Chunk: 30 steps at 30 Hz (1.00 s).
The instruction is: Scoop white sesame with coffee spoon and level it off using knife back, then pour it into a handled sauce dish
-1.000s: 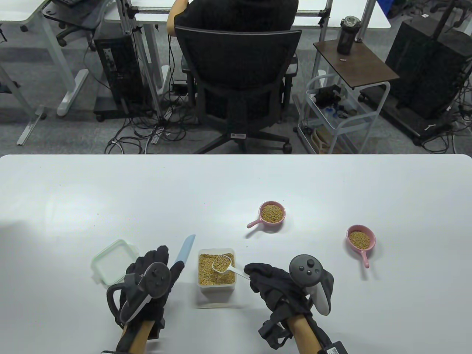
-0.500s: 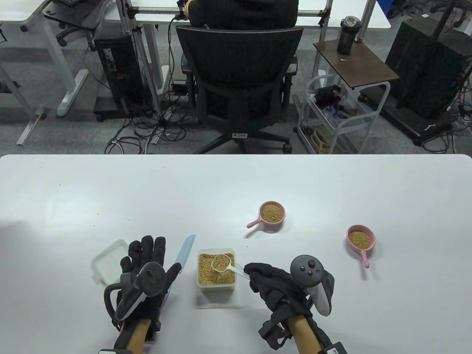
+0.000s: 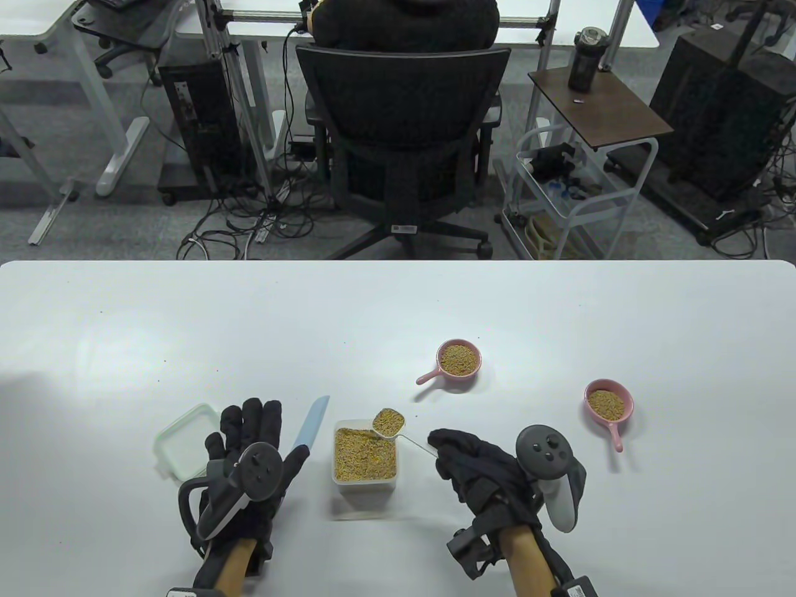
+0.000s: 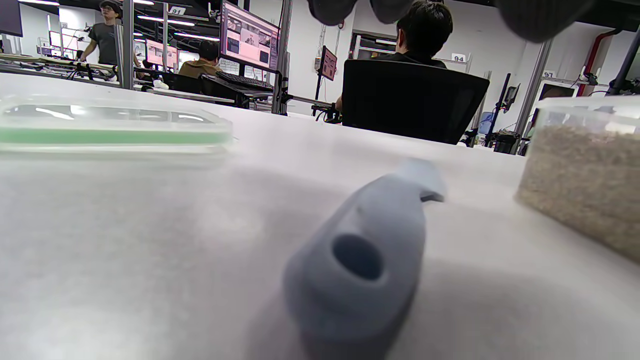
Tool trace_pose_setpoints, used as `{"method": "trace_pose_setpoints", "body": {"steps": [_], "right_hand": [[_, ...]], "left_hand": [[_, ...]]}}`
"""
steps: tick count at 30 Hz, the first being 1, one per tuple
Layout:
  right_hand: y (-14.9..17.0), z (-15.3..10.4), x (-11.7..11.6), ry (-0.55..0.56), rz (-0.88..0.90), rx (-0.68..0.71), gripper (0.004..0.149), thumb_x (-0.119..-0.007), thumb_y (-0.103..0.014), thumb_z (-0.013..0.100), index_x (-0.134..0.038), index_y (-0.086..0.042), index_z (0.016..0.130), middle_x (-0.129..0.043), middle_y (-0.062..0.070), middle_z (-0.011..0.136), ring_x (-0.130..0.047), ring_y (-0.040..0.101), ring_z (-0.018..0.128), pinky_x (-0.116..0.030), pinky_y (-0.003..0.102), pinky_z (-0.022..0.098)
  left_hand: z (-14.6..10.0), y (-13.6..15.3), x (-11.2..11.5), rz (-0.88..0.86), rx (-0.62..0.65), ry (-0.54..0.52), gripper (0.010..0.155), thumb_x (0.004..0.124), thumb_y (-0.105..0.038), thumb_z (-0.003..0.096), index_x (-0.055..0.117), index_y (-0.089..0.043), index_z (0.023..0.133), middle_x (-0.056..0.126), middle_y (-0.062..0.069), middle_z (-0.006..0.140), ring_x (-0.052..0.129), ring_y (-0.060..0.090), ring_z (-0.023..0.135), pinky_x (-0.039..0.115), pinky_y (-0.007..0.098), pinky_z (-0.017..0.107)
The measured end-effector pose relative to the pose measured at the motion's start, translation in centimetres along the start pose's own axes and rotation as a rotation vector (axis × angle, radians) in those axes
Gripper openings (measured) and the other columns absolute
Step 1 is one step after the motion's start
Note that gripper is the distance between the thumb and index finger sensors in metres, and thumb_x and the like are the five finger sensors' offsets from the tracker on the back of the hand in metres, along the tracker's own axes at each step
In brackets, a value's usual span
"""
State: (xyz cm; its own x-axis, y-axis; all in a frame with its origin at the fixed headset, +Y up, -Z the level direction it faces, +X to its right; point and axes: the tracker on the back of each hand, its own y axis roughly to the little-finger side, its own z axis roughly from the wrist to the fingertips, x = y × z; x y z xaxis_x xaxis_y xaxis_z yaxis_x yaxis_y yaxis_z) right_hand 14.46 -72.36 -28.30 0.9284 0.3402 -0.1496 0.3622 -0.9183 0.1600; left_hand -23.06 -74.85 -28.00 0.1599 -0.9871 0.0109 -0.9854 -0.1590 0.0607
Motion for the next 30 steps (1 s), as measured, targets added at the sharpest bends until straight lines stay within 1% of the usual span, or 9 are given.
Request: {"method": "trace_pose_setpoints", "body": {"steps": [5,11,13,17,21,24,30], "right_hand": [[0.2,-0.2,3.4,0.094,0.053,-0.018,0.038,-0.078,-0.024,0.058,-0.086,-0.016,0.094,-0.097,0.011,0.065,-0.090,0.010,0.028,-0.083,0.041,0.033],[1.1,-1.0,8.8,0.290,0.118,-0.091,0.038,-0.077,-0.023,0.058,-0.084,-0.017,0.096,-0.095,0.012,0.069,-0.091,0.013,0.033,-0.082,0.044,0.037],[1.5,-1.1,10.1,0.330,0.119,-0.119,0.039,-0.076,-0.022,0.058,-0.083,-0.017,0.096,-0.094,0.013,0.072,-0.091,0.014,0.035,-0.081,0.044,0.039],[2.9,-1.5,12.9,0.449,0.136,-0.193,0.040,-0.076,-0.022,0.058,-0.082,-0.018,0.097,-0.092,0.013,0.074,-0.091,0.015,0.038,-0.081,0.045,0.041],[4.4,-1.9,14.8,0.515,0.199,-0.260,0.040,-0.075,-0.021,0.059,-0.081,-0.018,0.098,-0.091,0.013,0.077,-0.090,0.015,0.040,-0.080,0.045,0.043],[5.4,-2.3,15.9,0.560,0.211,-0.302,0.041,-0.075,-0.021,0.059,-0.080,-0.019,0.099,-0.090,0.013,0.078,-0.090,0.015,0.041,-0.080,0.045,0.044],[6.8,-2.9,16.7,0.601,0.215,-0.360,0.041,-0.075,-0.021,0.059,-0.080,-0.020,0.100,-0.089,0.013,0.080,-0.090,0.016,0.043,-0.079,0.045,0.046]], "left_hand": [[0.1,0.0,0.0,-0.008,0.000,-0.008,0.084,0.058,-0.072,0.0546,0.029,-0.035,0.124,0.031,0.001,0.132,0.024,0.036,0.119,0.031,0.058,0.082],[0.1,0.0,0.1,-0.006,0.009,-0.016,0.084,0.058,-0.072,0.0546,0.029,-0.035,0.124,0.032,0.001,0.132,0.024,0.035,0.119,0.031,0.058,0.082],[0.1,-0.1,0.1,-0.005,0.010,-0.012,0.084,0.057,-0.072,0.0547,0.028,-0.035,0.124,0.031,0.001,0.132,0.024,0.036,0.119,0.031,0.058,0.083],[0.1,-0.1,0.1,-0.004,0.010,-0.013,0.084,0.058,-0.072,0.0545,0.028,-0.035,0.124,0.031,0.001,0.132,0.024,0.036,0.119,0.031,0.058,0.082],[0.2,-0.1,0.1,-0.006,0.007,-0.012,0.084,0.057,-0.072,0.0547,0.028,-0.035,0.124,0.032,0.001,0.132,0.024,0.036,0.119,0.031,0.058,0.082],[0.2,-0.1,0.1,-0.005,0.004,-0.008,0.084,0.058,-0.072,0.0546,0.029,-0.035,0.124,0.032,0.001,0.132,0.024,0.037,0.119,0.031,0.058,0.082],[0.2,-0.1,0.1,-0.002,0.004,-0.006,0.084,0.057,-0.072,0.0547,0.029,-0.035,0.124,0.032,0.001,0.132,0.023,0.037,0.119,0.031,0.058,0.082]]}}
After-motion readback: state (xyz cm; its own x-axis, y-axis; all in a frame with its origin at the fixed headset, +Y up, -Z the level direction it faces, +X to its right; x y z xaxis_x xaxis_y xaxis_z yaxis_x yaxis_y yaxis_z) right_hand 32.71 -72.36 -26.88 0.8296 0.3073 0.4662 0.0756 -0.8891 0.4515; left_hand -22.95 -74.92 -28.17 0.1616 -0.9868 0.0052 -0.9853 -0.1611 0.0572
